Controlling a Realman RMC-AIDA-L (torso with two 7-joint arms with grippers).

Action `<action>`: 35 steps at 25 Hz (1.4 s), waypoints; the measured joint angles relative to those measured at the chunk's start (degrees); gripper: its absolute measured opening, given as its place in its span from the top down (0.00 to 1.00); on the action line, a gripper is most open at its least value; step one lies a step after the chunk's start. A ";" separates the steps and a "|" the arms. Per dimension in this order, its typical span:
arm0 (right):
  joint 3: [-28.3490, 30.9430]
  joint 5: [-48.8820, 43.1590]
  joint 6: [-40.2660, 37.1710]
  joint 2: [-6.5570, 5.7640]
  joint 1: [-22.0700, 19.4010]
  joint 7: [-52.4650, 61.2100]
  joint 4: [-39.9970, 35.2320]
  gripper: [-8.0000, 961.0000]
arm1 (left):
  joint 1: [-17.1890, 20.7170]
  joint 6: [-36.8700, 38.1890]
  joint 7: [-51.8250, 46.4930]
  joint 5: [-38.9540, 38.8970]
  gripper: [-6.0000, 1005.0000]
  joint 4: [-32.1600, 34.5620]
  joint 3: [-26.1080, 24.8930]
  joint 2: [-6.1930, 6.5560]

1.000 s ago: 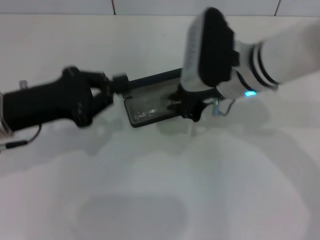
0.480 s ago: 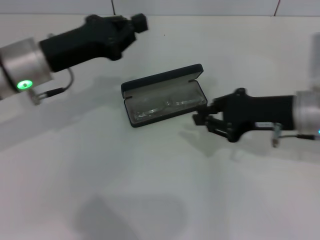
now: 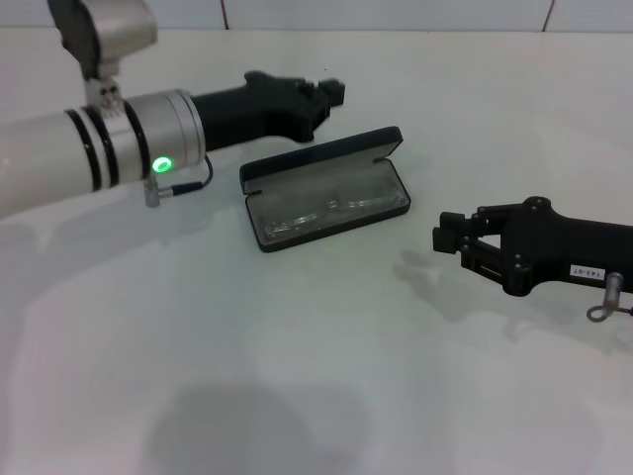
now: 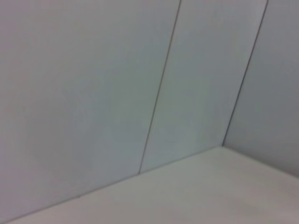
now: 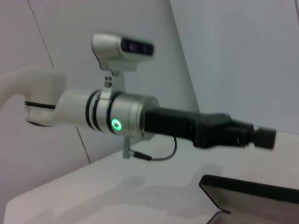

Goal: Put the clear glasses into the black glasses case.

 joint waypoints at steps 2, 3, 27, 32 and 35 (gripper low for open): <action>0.22 0.21 -0.35 0.01 0.04 -0.12 0.13 0.82 | -0.10 -1.70 -0.10 -0.02 0.94 -0.56 1.09 -0.04; 0.26 0.21 -0.51 0.00 0.06 -0.14 0.13 0.82 | -0.11 -2.49 -0.09 -0.05 0.94 -0.96 1.37 -0.07; 0.50 -0.02 1.16 -0.15 4.23 -2.12 3.16 0.81 | 4.10 -4.75 1.52 -7.89 0.94 -5.24 11.64 -0.65; 2.45 -0.03 0.01 -0.23 4.42 -2.48 3.02 0.81 | 8.67 6.20 3.64 -10.40 0.94 4.52 12.13 -0.10; 6.09 -0.02 -2.88 -0.28 4.37 -2.91 3.20 0.81 | 13.68 11.09 6.96 -10.57 0.90 13.75 12.09 -0.06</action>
